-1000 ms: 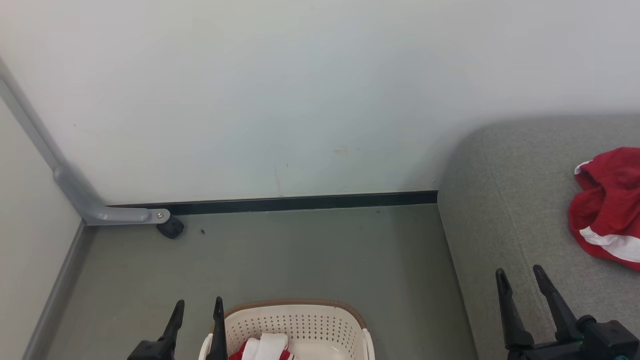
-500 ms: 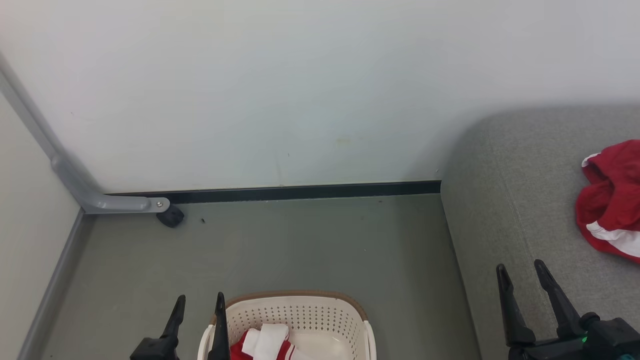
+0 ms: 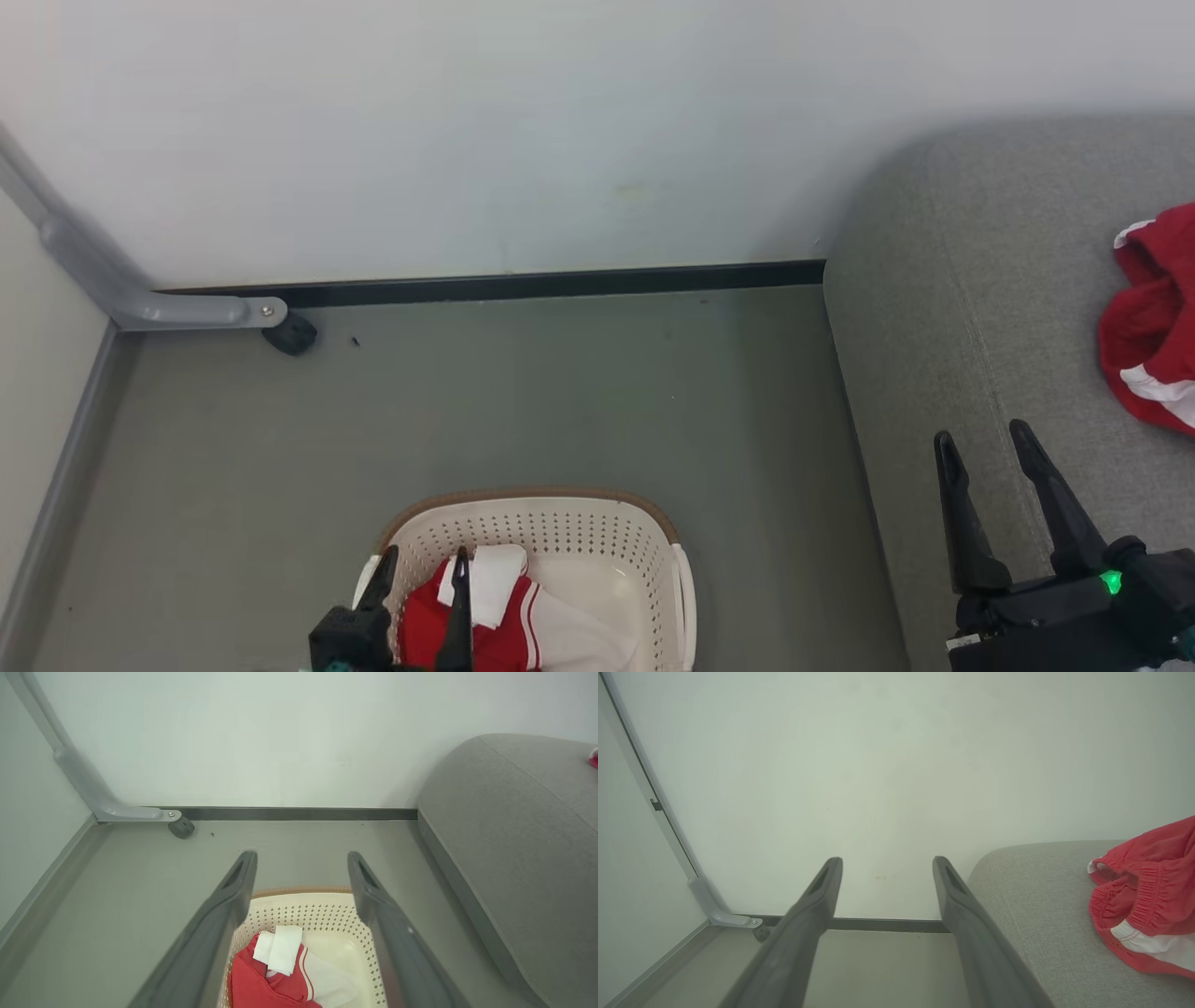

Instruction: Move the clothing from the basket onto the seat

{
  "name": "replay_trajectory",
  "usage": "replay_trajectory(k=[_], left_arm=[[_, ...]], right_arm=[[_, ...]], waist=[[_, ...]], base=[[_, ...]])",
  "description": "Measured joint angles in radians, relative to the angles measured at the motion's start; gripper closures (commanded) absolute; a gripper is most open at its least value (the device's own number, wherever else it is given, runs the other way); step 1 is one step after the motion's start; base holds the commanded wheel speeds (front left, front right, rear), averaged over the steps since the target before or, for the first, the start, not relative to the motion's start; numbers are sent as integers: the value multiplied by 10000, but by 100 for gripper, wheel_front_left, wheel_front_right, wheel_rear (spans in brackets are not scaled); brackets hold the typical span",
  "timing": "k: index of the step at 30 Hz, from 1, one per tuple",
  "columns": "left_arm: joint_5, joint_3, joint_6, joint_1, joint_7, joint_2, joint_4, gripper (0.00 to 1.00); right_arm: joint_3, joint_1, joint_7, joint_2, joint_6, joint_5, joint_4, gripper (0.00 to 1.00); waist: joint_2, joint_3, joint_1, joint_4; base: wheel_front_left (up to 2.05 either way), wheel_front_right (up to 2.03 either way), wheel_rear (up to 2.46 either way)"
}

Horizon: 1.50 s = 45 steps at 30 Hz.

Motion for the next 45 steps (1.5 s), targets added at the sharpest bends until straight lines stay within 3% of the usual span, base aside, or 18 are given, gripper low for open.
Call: replay_trajectory(k=[24, 45], left_arm=[[146, -1509, 0, -3731, 1643, -159, 3175, 0], [529, -658, 0, -6457, 2917, -184, 6088, 0]], right_arm=[[-38, -2174, 395, -376, 31, -2, -1843, 0], [-205, -3777, 190, -366, 59, 15, -2801, 0]], waist=[[1, 3473, 1, -642], [2, 6450, 1, -1432]], base=[[0, 0, 0], [0, 0, 0]])
